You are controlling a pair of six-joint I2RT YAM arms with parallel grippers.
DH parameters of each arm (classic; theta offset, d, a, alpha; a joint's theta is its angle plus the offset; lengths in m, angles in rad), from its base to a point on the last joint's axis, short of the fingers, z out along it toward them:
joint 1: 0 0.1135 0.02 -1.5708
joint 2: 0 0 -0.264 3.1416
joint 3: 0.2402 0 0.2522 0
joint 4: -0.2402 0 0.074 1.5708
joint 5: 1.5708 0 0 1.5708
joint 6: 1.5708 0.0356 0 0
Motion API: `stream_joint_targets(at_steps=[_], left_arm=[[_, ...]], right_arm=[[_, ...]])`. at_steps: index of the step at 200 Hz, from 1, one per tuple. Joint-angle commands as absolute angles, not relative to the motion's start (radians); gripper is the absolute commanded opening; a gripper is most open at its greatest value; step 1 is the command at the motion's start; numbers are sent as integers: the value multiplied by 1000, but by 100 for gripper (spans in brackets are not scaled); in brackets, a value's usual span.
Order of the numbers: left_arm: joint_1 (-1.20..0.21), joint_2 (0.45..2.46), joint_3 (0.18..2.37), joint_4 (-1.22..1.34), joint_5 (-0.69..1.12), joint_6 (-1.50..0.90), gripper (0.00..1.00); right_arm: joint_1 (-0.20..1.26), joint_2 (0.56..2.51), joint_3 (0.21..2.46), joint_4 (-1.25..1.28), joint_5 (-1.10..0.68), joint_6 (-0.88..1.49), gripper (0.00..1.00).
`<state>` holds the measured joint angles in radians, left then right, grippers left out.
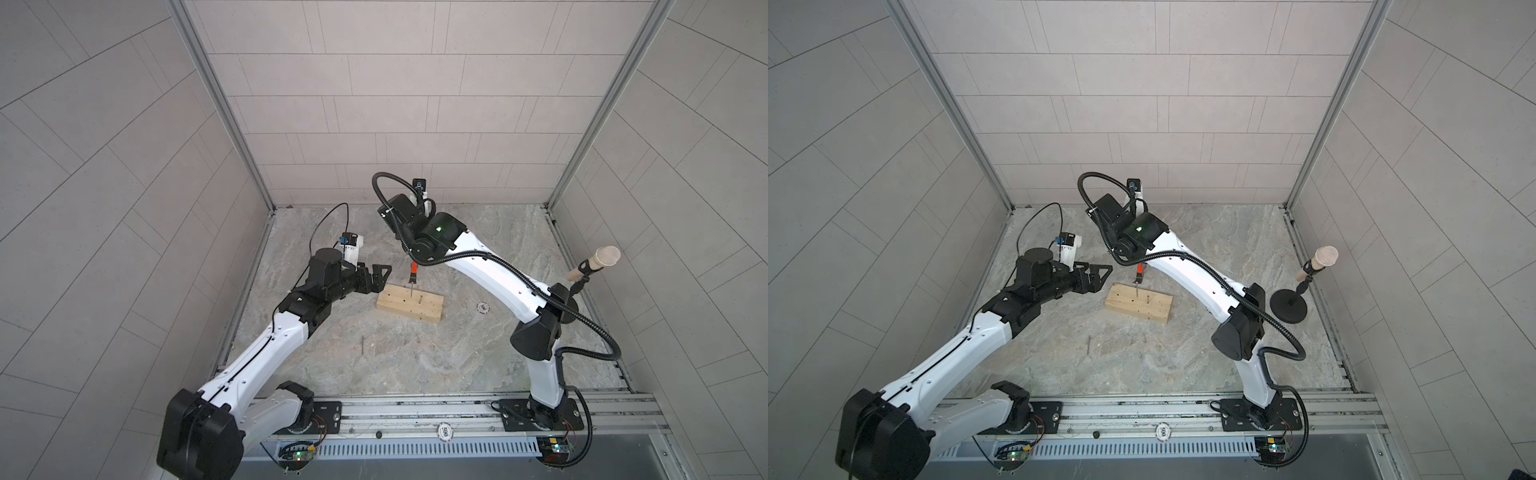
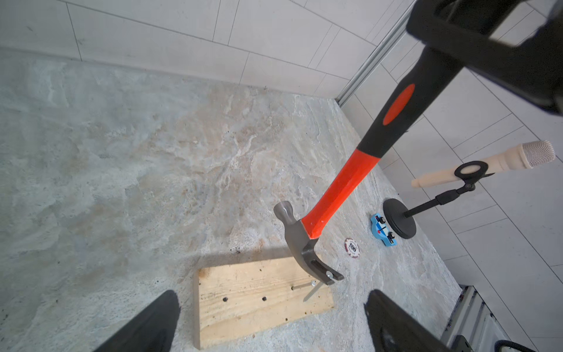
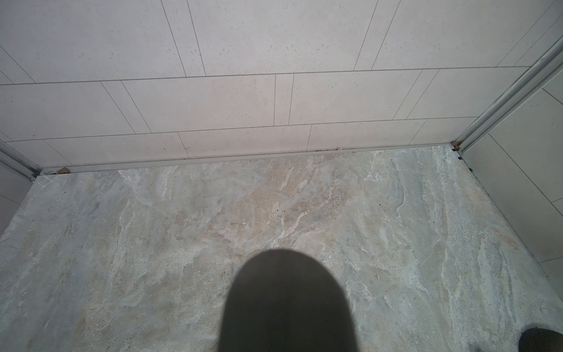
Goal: Use a claw hammer to pull out a nail
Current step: Remove the nail from the mounting plate.
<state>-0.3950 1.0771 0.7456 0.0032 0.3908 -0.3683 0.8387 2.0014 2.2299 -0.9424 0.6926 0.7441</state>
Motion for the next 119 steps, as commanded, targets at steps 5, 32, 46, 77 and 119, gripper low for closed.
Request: stream_joint_targets(at_steps=[5,32,46,77,119], left_arm=[[-397,1052,681,146,437,-368,100],[-405,1062,672,173,494,-354,100],[-413,1074,679,162,519,-349,100],[-424,1122,716,122,599,-334,100],[-431,1175,739,108,658,-339,97]], right_arm=[[842,1980,2273,-931,716,749,0],[842,1980,2279,-933,709,749,0],[842,1978,2285,-931,706,746,0],[843,1982,2322,-924,690,729,0],[841,1988,2369,-895,657,712,0]])
